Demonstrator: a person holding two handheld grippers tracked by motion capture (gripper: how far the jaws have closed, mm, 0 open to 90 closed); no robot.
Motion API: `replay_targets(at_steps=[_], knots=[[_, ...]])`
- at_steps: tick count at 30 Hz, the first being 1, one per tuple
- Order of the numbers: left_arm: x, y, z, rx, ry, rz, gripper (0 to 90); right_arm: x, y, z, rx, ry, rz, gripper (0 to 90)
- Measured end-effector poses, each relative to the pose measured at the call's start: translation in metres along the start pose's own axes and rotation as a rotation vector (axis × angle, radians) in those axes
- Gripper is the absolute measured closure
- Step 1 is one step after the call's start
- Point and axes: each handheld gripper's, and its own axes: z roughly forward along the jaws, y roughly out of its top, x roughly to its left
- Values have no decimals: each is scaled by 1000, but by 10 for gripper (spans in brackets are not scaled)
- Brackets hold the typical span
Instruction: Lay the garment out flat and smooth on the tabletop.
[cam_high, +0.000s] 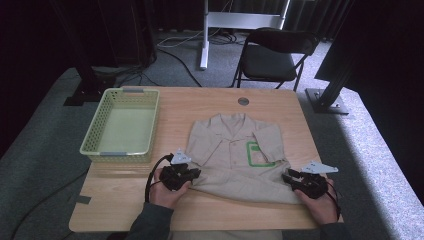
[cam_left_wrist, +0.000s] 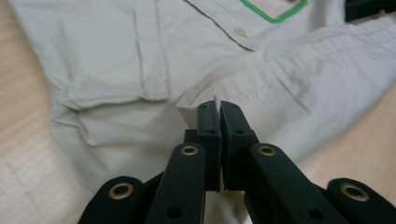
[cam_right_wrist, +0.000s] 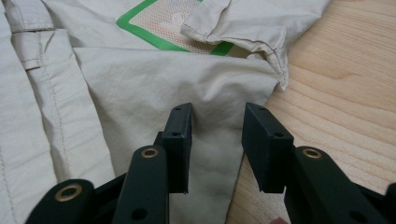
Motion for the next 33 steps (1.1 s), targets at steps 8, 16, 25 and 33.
replay_targets(at_steps=[8, 16, 25, 33], knots=[[-8, -12, -2, 9, -45, 21, 879, 0, 0, 0, 0, 0, 1, 624], [-10, -25, 0, 22, -80, 13, 879, 0, 0, 0, 0, 1, 2, 624], [-10, -42, 2, 38, -147, 6, 879, 0, 0, 0, 0, 1, 3, 624], [-12, -51, 4, 51, -162, 6, 879, 0, 0, 0, 0, 2, 3, 624]])
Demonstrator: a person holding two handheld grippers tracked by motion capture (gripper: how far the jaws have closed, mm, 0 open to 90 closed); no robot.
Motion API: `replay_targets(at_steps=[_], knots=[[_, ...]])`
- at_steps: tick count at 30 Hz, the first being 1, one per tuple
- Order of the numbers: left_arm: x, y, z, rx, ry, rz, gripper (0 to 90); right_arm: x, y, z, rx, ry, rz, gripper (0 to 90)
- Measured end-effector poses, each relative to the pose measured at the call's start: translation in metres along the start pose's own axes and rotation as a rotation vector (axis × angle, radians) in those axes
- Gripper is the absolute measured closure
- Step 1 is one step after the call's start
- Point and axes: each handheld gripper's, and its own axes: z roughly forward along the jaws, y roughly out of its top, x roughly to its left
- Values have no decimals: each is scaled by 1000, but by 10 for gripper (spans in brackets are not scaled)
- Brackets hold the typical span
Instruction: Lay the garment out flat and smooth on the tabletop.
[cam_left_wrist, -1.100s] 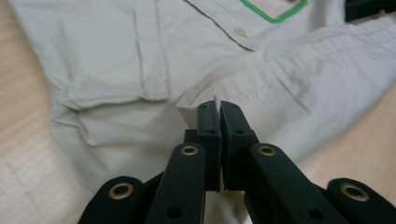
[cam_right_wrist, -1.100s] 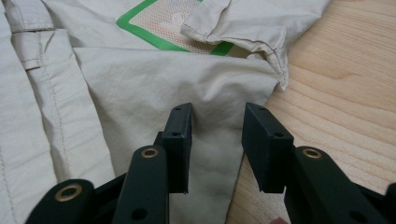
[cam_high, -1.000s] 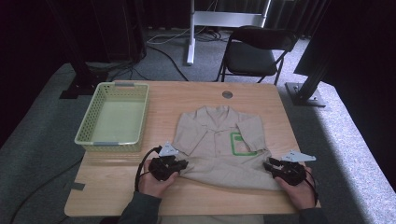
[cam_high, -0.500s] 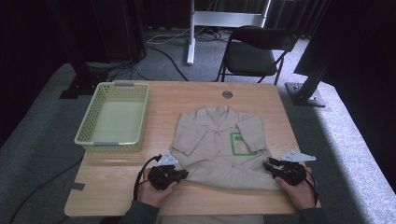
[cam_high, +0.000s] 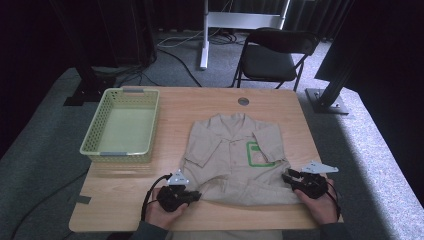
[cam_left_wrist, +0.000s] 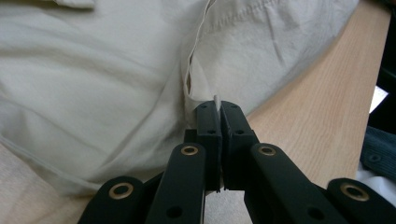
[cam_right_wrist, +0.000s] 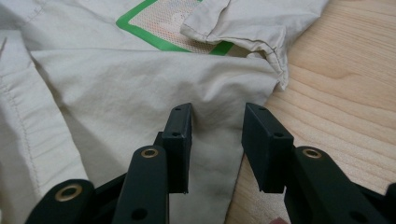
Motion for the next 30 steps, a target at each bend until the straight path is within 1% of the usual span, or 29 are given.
replay_targets(at_steps=[4, 13, 15, 20, 25, 27, 30], knots=[[0, -3, -2, -1, -7, -5, 879, 0, 0, 0, 0, -1, 0, 624], [-3, -6, -6, 9, 5, 21, 879, 0, 0, 0, 0, -2, 2, 631], [-3, -8, -7, 7, 1, 20, 879, -1, 0, 0, 0, -1, 5, 634], [-5, -11, -10, 12, 8, 27, 879, -3, 0, 0, -2, -2, 19, 640], [-6, -12, -11, 19, 8, 32, 879, -4, 1, 1, 0, -5, 11, 638], [-6, -13, -12, 17, 8, 34, 879, -5, 1, 1, 0, -1, 11, 638], [-9, -13, -15, 37, 28, 57, 879, -8, 1, 1, -3, 17, 19, 644]])
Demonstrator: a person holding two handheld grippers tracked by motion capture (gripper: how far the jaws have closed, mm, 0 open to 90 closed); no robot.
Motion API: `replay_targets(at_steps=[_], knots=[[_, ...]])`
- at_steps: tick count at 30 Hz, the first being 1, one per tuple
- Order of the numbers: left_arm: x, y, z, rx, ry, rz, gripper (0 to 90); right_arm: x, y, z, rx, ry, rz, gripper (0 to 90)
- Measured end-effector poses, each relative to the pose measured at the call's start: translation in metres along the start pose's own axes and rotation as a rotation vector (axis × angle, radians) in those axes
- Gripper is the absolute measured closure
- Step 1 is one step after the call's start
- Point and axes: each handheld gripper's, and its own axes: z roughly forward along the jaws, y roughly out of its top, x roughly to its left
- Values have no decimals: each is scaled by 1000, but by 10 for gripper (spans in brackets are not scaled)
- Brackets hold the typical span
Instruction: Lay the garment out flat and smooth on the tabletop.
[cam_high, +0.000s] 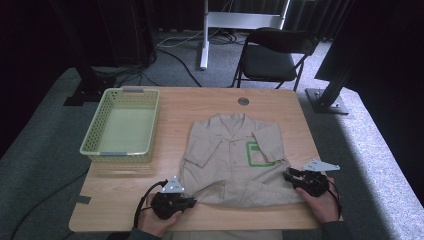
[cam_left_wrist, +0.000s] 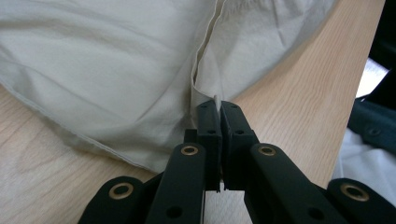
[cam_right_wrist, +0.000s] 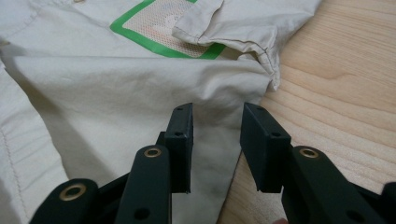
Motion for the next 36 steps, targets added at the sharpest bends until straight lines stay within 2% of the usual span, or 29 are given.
replay_targets(at_steps=[5, 8, 15, 18, 21, 24, 30, 36], knots=[[-1, 0, -2, 18, 5, 19, 879, -2, 1, 0, 1, 3, 3, 655], [0, -1, -4, 20, -6, 15, 879, -4, 1, 1, -1, 4, 5, 664], [2, -4, -8, 26, -2, 11, 880, -9, 2, 1, 4, 9, 8, 687], [3, -6, -9, 21, -7, -1, 879, -10, 3, 2, 9, 5, 5, 697], [4, -7, -11, 23, -7, 0, 879, -13, 4, 2, 11, -22, 8, 690], [5, -9, -13, 23, -3, 5, 879, -17, 3, 1, 10, -22, 21, 689], [4, -11, -15, 28, -2, 20, 878, -17, 3, 1, 12, -25, 13, 686], [7, -14, -19, 25, -21, 8, 877, -17, 3, 1, 14, -21, 7, 687]])
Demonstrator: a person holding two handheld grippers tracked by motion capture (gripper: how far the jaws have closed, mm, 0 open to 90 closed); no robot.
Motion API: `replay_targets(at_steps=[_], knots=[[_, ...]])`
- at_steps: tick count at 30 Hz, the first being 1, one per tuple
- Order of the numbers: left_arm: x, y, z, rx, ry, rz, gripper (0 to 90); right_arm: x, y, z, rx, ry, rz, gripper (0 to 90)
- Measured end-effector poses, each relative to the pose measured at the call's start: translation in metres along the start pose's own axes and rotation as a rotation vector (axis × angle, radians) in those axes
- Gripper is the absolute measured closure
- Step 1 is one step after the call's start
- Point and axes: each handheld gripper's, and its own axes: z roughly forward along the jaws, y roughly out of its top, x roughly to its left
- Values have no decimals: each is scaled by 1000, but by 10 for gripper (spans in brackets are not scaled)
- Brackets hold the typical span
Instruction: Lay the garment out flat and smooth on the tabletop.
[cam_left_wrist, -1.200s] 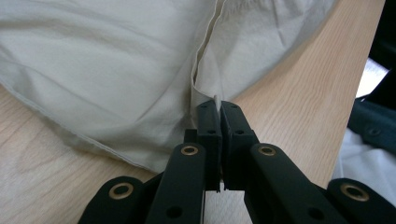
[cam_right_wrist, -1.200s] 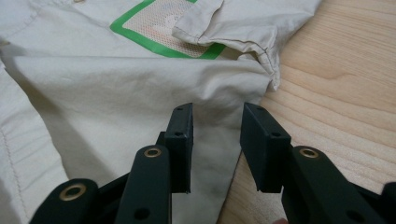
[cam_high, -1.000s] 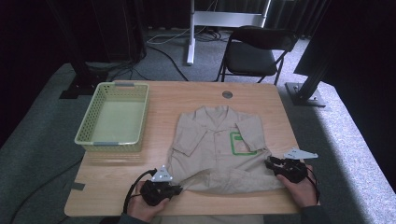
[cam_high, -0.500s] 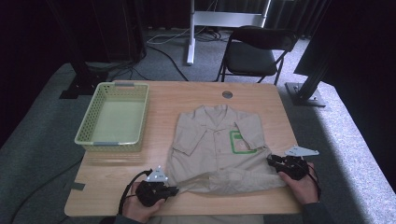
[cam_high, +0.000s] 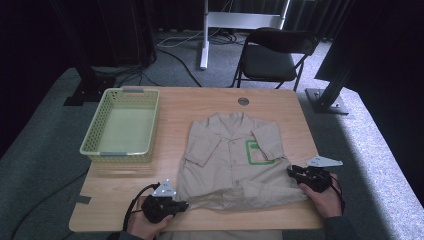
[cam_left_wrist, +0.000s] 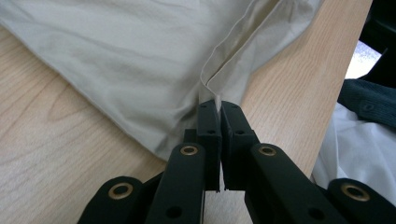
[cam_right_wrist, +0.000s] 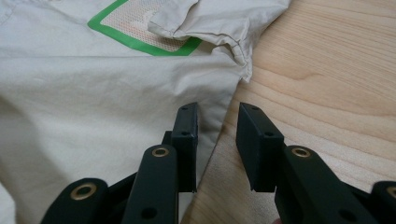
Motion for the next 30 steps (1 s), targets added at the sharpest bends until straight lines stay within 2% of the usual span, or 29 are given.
replay_targets(at_steps=[5, 22, 30], knots=[[0, -2, -4, 9, 13, 11, 877, -4, 0, 0, -2, 22, 9, 690], [3, -10, -12, 13, -5, 26, 875, -9, 2, 1, -3, 24, 14, 708], [0, -9, -9, 0, -2, 36, 863, -9, 2, 2, -3, 23, 11, 707]])
